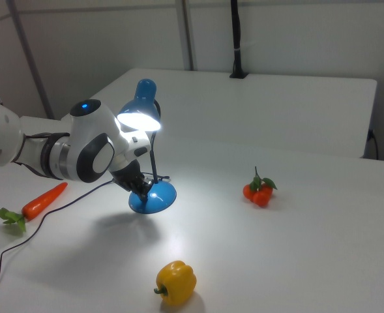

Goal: Turn off lamp

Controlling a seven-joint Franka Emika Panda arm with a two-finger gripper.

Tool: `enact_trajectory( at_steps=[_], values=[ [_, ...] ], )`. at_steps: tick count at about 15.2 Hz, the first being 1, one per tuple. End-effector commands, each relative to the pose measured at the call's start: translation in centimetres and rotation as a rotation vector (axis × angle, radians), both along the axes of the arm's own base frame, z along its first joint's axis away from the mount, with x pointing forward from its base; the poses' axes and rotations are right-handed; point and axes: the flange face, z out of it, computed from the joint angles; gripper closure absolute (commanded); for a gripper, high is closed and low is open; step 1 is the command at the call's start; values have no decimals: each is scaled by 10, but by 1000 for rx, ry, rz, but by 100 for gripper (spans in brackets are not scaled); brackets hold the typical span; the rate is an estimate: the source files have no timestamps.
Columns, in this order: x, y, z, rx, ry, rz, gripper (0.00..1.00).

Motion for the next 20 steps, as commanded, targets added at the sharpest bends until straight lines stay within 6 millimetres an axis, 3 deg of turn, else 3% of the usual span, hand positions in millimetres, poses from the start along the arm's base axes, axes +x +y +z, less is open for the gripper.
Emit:
enact_trajectory(
  at_steps=[1, 7, 12, 14, 16, 20],
  values=[
    [-6, 4, -9, -8, 2, 25, 100],
    [-15, 1, -13, -18, 75, 18, 100],
    [-20, 3, -4, -27, 123, 15, 100],
    [-24, 4, 3, -29, 150, 0, 100],
    [-32, 22, 13, -42, 194, 20, 100],
    [-45, 36, 52, -74, 293, 33, 100]
  ],
)
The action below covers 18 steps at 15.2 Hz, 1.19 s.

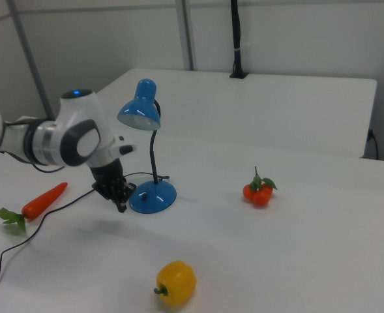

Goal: Turn off lamp

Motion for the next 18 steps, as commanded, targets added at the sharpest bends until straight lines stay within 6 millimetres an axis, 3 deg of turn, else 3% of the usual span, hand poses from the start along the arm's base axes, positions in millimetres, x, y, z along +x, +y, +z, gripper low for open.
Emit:
enact_trajectory(
  at_steps=[1, 11, 14, 18],
  values=[
    [-17, 13, 51, -33, 57, 5, 100],
    [-19, 11, 221, -43, 119, -30, 100],
    [-26, 11, 248, -39, 92, -30, 100],
    [-36, 9, 266, -38, 66, -33, 100]
  ],
)
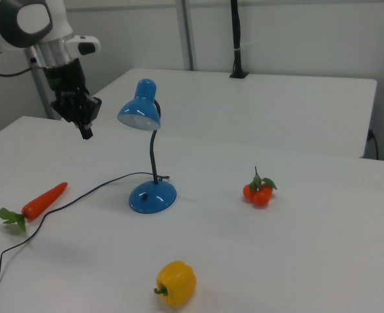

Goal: Turn off lamp

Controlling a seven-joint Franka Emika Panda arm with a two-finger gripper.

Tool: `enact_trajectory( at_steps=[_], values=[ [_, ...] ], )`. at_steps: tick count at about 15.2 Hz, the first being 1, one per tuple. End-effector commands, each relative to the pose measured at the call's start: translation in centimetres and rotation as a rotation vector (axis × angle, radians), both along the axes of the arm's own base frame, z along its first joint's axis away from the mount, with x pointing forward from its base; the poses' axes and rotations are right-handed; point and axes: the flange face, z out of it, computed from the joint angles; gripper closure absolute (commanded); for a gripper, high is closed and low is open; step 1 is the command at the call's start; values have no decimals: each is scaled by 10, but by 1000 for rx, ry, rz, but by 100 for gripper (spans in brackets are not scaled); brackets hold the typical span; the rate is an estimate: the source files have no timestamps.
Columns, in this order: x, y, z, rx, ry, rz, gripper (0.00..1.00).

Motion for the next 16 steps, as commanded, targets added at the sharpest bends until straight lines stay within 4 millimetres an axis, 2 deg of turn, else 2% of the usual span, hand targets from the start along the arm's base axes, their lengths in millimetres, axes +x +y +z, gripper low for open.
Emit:
enact_trajectory(
  at_steps=[1, 3, 4, 5, 6, 16],
  values=[
    [-11, 1, 15, 9, -1, -4, 95],
    [-10, -5, 15, 9, -3, -16, 74],
    [-9, -7, 13, 9, 0, -21, 60],
    [-10, -9, 14, 9, -2, -28, 24],
    [-9, -9, 14, 8, -4, -31, 0],
    [-14, -11, 15, 3, 24, -25, 0]
  ],
)
